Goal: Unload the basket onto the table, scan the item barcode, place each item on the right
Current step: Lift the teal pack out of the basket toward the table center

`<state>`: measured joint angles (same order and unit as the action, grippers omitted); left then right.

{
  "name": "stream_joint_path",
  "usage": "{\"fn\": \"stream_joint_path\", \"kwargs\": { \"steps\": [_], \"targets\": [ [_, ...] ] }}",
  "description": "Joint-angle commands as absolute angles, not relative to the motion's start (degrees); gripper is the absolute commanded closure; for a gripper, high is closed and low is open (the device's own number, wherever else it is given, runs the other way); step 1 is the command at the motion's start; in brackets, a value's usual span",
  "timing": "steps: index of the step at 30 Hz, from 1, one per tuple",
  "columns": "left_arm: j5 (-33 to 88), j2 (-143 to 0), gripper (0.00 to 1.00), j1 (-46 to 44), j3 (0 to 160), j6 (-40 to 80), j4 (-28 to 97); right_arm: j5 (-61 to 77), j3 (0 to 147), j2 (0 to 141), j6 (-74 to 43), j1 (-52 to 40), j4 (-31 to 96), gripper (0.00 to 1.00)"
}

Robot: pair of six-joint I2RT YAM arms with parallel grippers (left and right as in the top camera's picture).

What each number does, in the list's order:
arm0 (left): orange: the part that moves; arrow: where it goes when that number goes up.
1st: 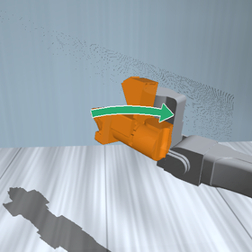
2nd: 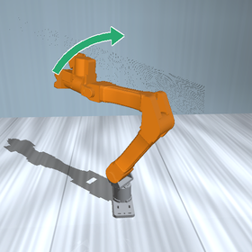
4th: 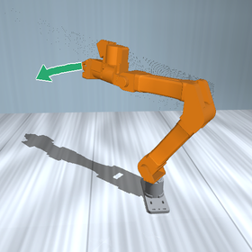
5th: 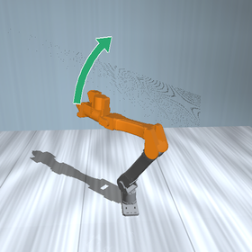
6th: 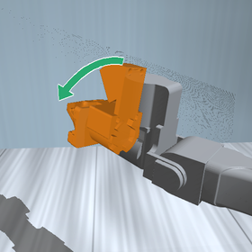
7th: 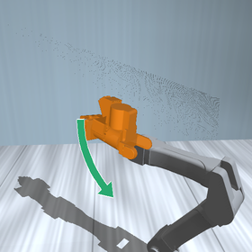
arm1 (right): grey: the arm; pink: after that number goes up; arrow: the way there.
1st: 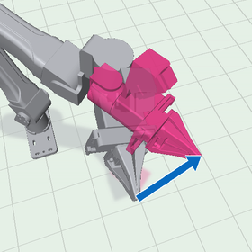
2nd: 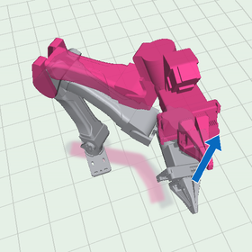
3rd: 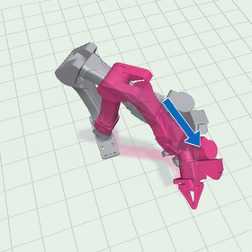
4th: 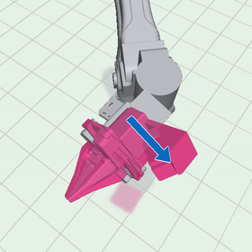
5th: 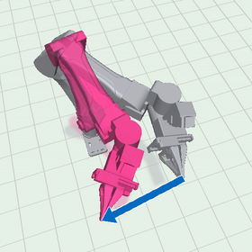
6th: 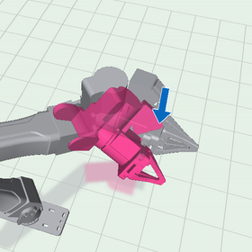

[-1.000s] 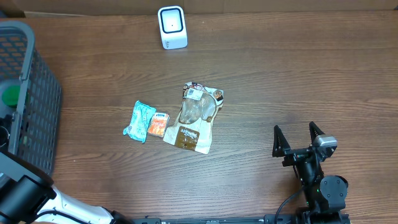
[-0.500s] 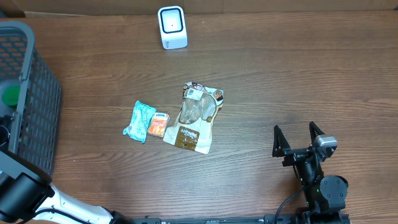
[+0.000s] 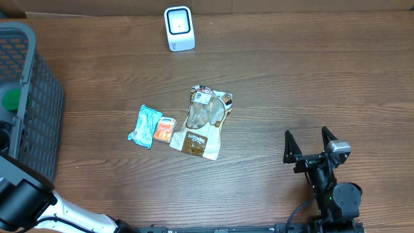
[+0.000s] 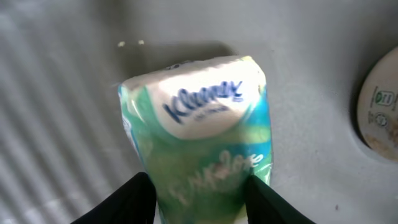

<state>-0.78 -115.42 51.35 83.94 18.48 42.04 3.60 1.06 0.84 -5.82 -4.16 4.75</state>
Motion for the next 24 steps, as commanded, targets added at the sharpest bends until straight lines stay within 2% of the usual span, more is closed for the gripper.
{"fn": "stream_joint_path", "kwargs": {
  "steps": [1,2,6,7,15,24],
  "targets": [
    [-1.48,-116.9,0.55,50.85,80.05,18.31,41.17,3.05,0.45,0.16,-5.93,-4.49,4.56,0.0],
    [-1.48,-116.9,0.59,50.85,79.55,18.28,40.84,3.05,0.45,0.16,-5.93,-4.49,4.56,0.0],
    [-1.43,-116.88,0.92,50.85,79.42,18.24,41.43,3.05,0.45,0.16,-5.93,-4.49,4.56,0.0],
    [-1.34,-116.88,0.96,50.85,79.77,18.26,42.0,3.05,0.45,0.16,-5.93,-4.49,4.56,0.0],
    [2.63,-115.63,0.96,50.83,87.96,18.2,51.29,3.07,0.45,0.16,-5.93,-4.49,4.56,0.0],
    [10.59,-107.18,0.96,49.91,106.02,18.24,63.99,3.05,0.45,0.16,-5.93,-4.49,4.56,0.0]
  ]
}}
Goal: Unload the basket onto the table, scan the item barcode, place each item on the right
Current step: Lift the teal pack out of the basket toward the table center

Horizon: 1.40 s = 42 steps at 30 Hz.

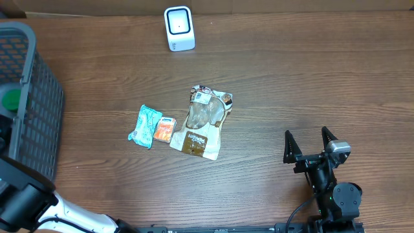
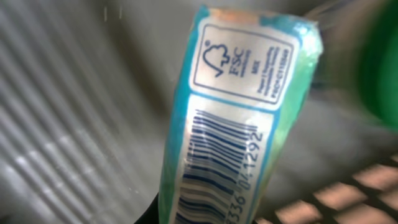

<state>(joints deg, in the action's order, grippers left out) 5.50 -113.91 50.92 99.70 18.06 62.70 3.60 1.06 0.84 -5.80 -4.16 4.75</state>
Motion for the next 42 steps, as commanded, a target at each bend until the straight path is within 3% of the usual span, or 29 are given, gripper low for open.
{"fn": "stream_joint_path", "kwargs": {
  "steps": [1,9,19,26,31,42],
  "targets": [
    [11.73,-105.69,0.96,49.52,107.77,18.24,64.55,3.05,0.45,0.16,-5.93,-4.49,4.56,0.0],
    [17.43,-88.84,0.96,40.01,114.59,18.09,67.68,3.05,0.45,0.16,-5.93,-4.49,4.56,0.0],
    [8.45,-81.38,0.95,10.48,113.69,16.27,81.34,3.05,0.45,0.16,-5.96,-4.49,4.56,0.0],
    [2.13,-82.91,0.95,-5.32,104.16,17.47,81.01,3.05,0.45,0.16,-5.93,-4.49,4.56,0.0],
    [0.89,-83.26,0.95,-10.35,94.48,19.7,76.16,3.05,0.45,0.16,-5.93,-4.49,4.56,0.0],
    [0.69,-83.26,0.95,-10.9,72.51,21.04,63.55,3.05,0.45,0.16,-5.93,-4.49,4.56,0.0]
  ]
}}
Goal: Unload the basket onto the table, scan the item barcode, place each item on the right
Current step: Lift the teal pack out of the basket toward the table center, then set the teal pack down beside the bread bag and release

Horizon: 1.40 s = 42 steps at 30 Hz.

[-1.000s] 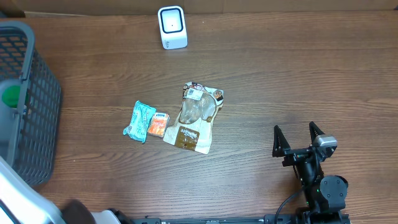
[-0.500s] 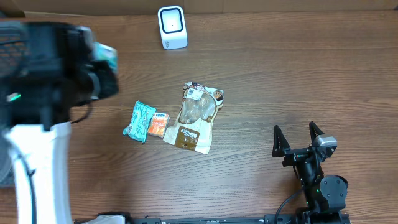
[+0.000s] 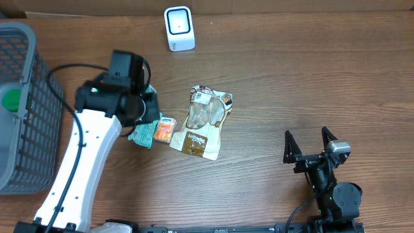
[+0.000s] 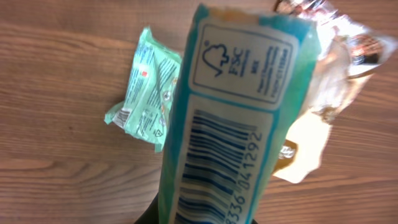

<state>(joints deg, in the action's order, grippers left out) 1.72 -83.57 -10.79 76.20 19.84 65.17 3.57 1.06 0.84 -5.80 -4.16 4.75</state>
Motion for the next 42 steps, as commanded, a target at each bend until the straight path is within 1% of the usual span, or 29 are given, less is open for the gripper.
{"fn": "stream_joint_path", "kwargs": {
  "steps": [1,12,15,21,29,34,35,38,39,40,42],
  "targets": [
    [0.3,-83.26,0.95,-10.9,70.78,21.04,62.19,3.05,0.45,0.16,-5.93,-4.49,4.56,0.0],
    [-4.91,-83.26,0.96,-10.9,53.98,20.6,44.47,3.05,0.45,0.16,-5.93,-4.49,4.56,0.0],
    [-4.45,-83.26,0.96,-10.92,51.35,19.44,40.99,3.05,0.45,0.16,-5.93,-4.49,4.56,0.0],
    [3.2,-83.26,0.96,-12.91,51.57,16.88,37.6,3.05,0.45,0.16,-5.93,-4.49,4.56,0.0],
    [2.94,-84.07,0.96,-18.81,54.15,19.75,35.64,3.05,0.45,0.16,-5.93,-4.49,4.56,0.0],
    [2.63,-90.41,0.96,-19.64,57.36,19.77,33.93,3.05,0.45,0.16,-5.93,-4.49,4.56,0.0],
    [2.35,-92.25,0.94,-19.64,57.95,19.79,33.04,3.05,0.45,0.16,-5.93,-4.49,4.56,0.0],
    [1.13,-97.51,0.79,-19.59,59.53,19.81,30.65,3.05,0.45,0.16,-5.93,-4.49,4.56,0.0],
    [0.84,-98.52,0.73,-19.53,59.99,20.12,30.52,3.05,0.45,0.16,-5.93,-4.49,4.56,0.0],
    [0.91,-99.37,0.62,-19.53,60.55,20.67,30.57,3.05,0.45,0.16,-5.93,-4.49,4.56,0.0],
    [1.08,-99.77,0.49,-19.53,61.47,21.47,31.14,3.05,0.45,0.16,-5.93,-4.49,4.56,0.0]
  ]
}}
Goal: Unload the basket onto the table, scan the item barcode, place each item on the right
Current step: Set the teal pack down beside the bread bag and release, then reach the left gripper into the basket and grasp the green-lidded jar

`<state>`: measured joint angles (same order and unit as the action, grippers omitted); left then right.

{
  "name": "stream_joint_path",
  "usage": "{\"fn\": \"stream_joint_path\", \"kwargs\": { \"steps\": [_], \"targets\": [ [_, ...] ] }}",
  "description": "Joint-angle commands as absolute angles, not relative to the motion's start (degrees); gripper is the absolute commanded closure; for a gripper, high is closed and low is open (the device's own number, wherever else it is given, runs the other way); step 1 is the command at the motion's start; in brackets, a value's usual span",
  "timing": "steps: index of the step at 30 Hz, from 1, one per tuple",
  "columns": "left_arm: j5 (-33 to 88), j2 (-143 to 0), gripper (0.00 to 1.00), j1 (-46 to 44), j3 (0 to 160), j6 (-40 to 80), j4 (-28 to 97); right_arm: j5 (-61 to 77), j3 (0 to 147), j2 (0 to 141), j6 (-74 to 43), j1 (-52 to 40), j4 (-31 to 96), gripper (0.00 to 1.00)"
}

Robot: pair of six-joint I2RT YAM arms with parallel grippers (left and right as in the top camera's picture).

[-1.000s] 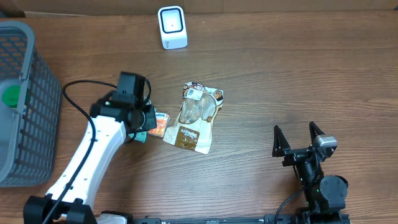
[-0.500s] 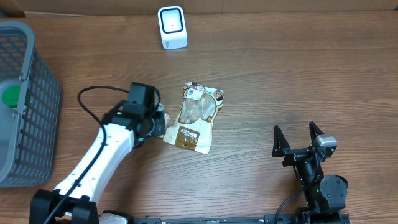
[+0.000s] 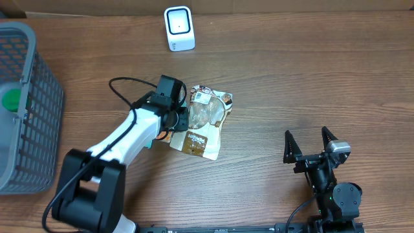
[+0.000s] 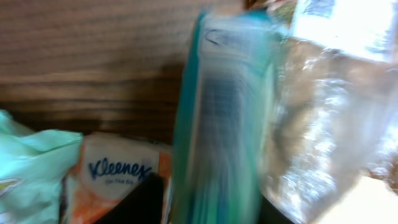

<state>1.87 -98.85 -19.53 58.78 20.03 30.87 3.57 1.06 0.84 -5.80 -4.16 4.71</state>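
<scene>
My left gripper point(image 4: 211, 211) is shut on a green Kleenex tissue pack point(image 4: 224, 118), which is blurred in the left wrist view, so its barcode cannot be read. In the overhead view my left gripper point(image 3: 176, 118) hangs low over the table's middle, between an orange Kleenex pack point(image 4: 118, 174) and a clear snack bag point(image 4: 329, 118). The white scanner point(image 3: 179, 28) stands at the far edge, well beyond my left gripper. My right gripper point(image 3: 310, 144) rests open at the front right with nothing in it.
A grey basket point(image 3: 29, 110) with a green-lidded item stands at the left edge. A mint-green packet point(image 4: 25, 168) lies left of the orange pack point(image 3: 163, 134). The snack bag point(image 3: 204, 123) lies at the table's middle, touching my left arm's end.
My left gripper, still holding the green tissue pack, has moved right from over the mint-green packet to the spot between the orange pack and the snack bag. The right arm has not moved.
My left gripper was inside the basket with its fingers round the green tissue pack. Then it held the pack raised in the basket, barcode facing the wrist camera. Then it was out over the table by the mint-green packet, and now beside the snack bag.
</scene>
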Motion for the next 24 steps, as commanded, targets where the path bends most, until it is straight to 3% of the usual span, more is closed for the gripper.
{"fn": "stream_joint_path", "kwargs": {
  "steps": [1,2,4,18,24],
  "targets": [
    [1.1,-99.61,0.44,-19.55,62.15,21.45,31.73,3.05,0.45,0.16,-5.93,-4.49,4.56,0.0],
    [1.08,-99.39,0.37,-19.57,63.09,21.47,32.77,3.05,0.45,0.16,-5.93,-4.49,4.56,0.0],
    [1.08,-98.85,0.33,-19.57,66.0,21.43,35.57,3.05,0.45,0.16,-5.93,-4.49,4.56,0.0],
    [-2.26,-93.36,0.32,-18.24,109.01,15.62,72.47,3.05,0.45,0.16,-5.93,-4.49,4.56,0.0],
    [-5.96,-92.14,0.32,-7.73,126.48,15.62,83.81,3.05,0.45,0.16,-5.93,-4.49,4.56,0.0]
  ]
}}
